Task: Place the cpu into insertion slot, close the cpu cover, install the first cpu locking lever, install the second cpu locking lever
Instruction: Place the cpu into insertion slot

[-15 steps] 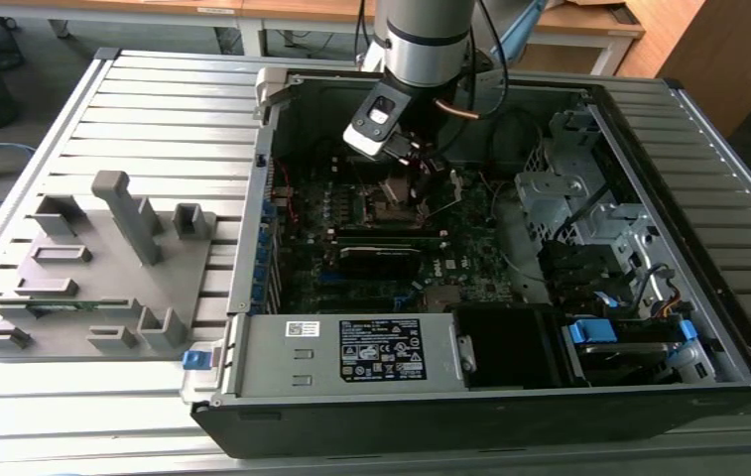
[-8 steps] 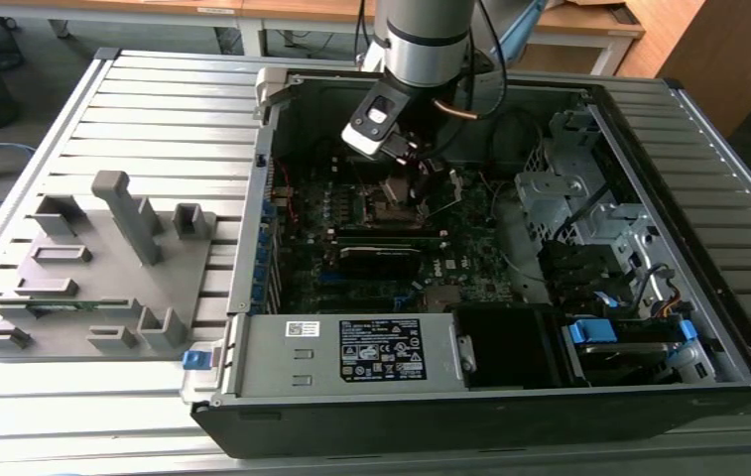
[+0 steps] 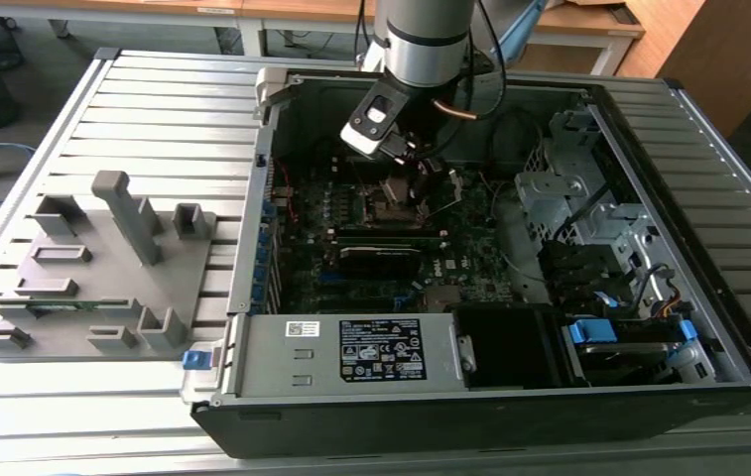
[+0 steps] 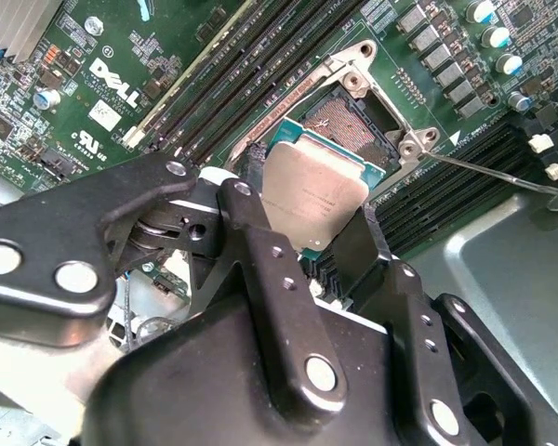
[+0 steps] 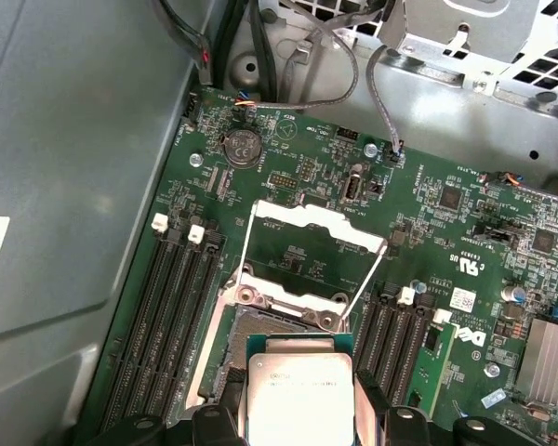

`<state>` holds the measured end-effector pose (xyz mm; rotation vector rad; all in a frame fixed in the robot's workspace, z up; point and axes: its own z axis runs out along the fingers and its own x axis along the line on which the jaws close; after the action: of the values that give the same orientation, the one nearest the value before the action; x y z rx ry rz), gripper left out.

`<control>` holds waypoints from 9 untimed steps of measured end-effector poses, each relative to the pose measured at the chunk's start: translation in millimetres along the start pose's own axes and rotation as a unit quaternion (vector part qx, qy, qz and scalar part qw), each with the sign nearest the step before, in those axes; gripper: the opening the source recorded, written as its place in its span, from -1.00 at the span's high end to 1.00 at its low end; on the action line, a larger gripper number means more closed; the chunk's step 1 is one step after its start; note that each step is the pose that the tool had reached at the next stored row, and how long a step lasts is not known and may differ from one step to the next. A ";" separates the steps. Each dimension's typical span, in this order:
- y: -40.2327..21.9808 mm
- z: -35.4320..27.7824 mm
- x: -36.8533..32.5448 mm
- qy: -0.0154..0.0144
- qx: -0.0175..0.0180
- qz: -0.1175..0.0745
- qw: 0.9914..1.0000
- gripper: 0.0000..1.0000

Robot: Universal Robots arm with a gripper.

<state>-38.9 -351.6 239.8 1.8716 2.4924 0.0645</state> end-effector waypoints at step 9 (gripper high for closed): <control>0.0 0.1 0.0 -0.001 0.000 0.010 1.000 -0.08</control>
<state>-38.9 -351.5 239.7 1.8968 2.4727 0.0639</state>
